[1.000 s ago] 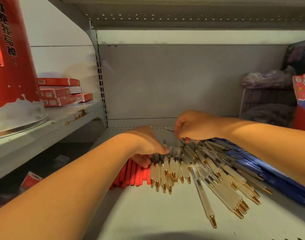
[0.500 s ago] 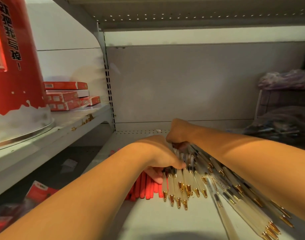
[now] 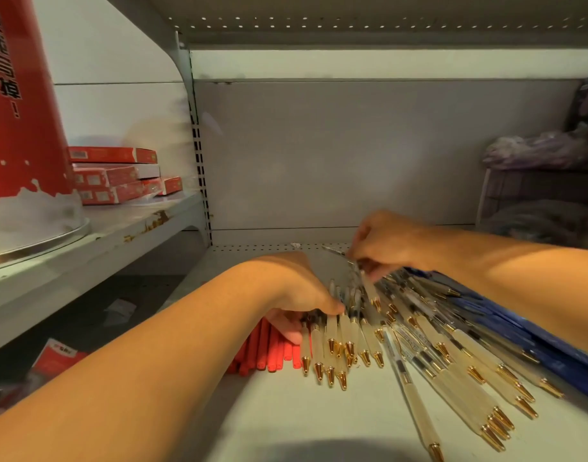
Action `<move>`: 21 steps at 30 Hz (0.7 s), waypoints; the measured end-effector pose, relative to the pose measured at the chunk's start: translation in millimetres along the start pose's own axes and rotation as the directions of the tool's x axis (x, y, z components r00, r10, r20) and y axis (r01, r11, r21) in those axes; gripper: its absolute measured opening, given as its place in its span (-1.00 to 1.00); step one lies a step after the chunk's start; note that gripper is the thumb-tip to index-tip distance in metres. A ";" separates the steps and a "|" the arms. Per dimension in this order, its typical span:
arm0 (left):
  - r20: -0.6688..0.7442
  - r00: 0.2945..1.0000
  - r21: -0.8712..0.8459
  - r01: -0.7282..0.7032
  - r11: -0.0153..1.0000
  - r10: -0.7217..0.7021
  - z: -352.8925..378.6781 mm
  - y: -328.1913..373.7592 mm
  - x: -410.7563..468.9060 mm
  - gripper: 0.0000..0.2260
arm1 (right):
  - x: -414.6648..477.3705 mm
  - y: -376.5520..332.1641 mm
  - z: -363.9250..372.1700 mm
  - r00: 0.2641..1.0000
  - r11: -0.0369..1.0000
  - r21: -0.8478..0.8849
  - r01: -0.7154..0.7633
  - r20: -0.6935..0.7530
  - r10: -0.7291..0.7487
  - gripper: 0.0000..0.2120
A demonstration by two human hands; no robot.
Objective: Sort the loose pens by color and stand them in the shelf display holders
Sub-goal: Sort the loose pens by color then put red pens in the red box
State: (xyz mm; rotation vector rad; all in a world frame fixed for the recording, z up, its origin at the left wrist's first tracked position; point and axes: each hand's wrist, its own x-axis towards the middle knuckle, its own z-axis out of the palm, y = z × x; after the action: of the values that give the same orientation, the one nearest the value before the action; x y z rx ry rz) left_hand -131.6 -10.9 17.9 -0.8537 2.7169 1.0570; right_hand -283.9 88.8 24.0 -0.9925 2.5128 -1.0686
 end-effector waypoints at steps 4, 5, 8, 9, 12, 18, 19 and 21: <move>0.017 1.000 -0.003 0.007 1.000 -0.007 0.7 0.4 -0.3 -0.62 | -34.2 7.5 14.0 0.981 0.997 -0.078 -0.022 0.191 0.037 -0.86; 0.024 1.000 -0.032 0.008 0.999 -0.007 0.3 0.3 -0.8 -0.65 | -37.2 6.4 14.4 0.979 0.994 -0.104 -0.024 0.199 0.044 -0.82; 0.010 1.000 -0.091 0.025 0.996 -0.024 -2.2 -0.6 -1.8 -0.64 | -43.2 1.3 6.9 0.991 0.971 -0.237 0.039 0.130 -0.008 -0.76; -0.008 1.000 -0.081 0.027 0.996 -0.028 -4.1 -1.2 -1.1 -0.66 | -45.0 0.2 3.4 0.993 0.958 -0.277 0.077 0.108 -0.049 -0.76; -0.047 0.999 0.016 0.010 1.000 -0.009 -9.7 -3.2 1.1 -0.80 | -55.9 -0.4 -3.2 0.974 0.930 -0.305 0.207 0.151 -0.168 -0.91; -0.019 0.998 0.142 -0.061 0.988 0.064 -10.8 -0.3 -0.6 -0.90 | -76.8 -1.8 9.9 0.775 0.735 -0.326 0.594 0.478 -0.414 -0.73; -0.016 0.998 0.178 -0.064 0.982 0.068 -10.2 0.0 -1.0 -0.88 | -77.4 -1.2 13.0 0.756 0.723 -0.312 0.616 0.494 -0.431 -0.72; -0.011 0.999 0.258 -0.045 0.965 0.049 -9.1 -0.8 -1.4 -0.82 | -77.3 1.6 17.7 0.740 0.723 -0.297 0.624 0.523 -0.423 -0.72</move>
State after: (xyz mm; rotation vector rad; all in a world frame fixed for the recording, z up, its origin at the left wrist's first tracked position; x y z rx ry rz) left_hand -129.1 -16.7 24.7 -0.7618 2.8179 0.6833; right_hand -219.4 131.7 6.9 -1.9477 2.1718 -0.2676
